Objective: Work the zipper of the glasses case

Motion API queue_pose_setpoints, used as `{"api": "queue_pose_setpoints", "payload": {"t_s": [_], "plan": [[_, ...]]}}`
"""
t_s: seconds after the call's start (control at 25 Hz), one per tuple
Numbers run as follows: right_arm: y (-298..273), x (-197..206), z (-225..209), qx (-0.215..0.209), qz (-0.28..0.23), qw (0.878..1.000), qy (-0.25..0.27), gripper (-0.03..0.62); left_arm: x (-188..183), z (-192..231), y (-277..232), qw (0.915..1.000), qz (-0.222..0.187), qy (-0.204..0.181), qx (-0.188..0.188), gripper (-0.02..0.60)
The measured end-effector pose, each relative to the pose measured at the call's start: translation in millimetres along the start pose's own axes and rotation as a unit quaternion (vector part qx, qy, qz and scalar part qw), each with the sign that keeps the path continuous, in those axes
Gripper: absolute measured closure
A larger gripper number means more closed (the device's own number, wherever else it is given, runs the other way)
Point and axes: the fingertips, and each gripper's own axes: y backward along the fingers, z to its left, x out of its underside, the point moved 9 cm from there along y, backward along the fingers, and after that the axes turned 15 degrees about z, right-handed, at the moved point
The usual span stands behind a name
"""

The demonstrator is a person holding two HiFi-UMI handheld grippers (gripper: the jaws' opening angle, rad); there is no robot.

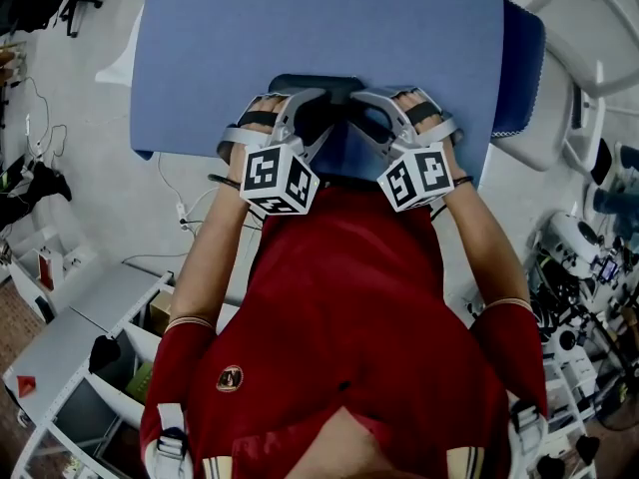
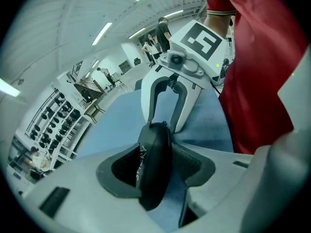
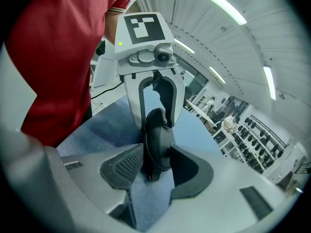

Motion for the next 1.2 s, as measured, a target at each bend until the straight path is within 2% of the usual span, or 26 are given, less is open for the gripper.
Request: {"api": "queue_pose_setpoints", "payload": {"t_s": [0.12,0.32,0.48,0.64,0.8,1.0,1.2], "plan": [[0.7,2.8,-3.0,-0.02,-0.012,1.0,-0.002,0.43,-0.8,-0.2,-1.1,1.0,0.004,0.002,0.0,0.394],[7.0,18.2,-20.5,-0.105,-0.054,0.993,-0.011,0.419,2.5,0.8,0.1,0.9998,-0.005,0.017,0.006,0.396],[8.7,33.1,-46.6,-0.15,-0.068,0.986,0.001,0.421,3.5,1.2,1.8,0.9997,-0.008,0.02,0.008,0.395],[4.2,40.9,-69.9,-0.187,-0.076,0.979,0.03,0.466,1.3,2.2,1.6,0.9996,-0.01,0.024,0.014,0.396],[-5.7,44.4,-83.7,-0.227,-0.086,0.968,0.064,0.494,0.0,3.9,2.1,0.9989,-0.02,0.033,0.025,0.395],[-22.3,44.3,-90.8,-0.279,-0.092,0.95,0.104,0.496,1.9,5.5,4.7,0.9978,-0.029,0.046,0.039,0.396],[-42.8,35.2,-105.7,-0.312,-0.1,0.93,0.165,0.494,1.0,11.6,7.5,0.9971,-0.028,0.058,0.042,0.396]]}}
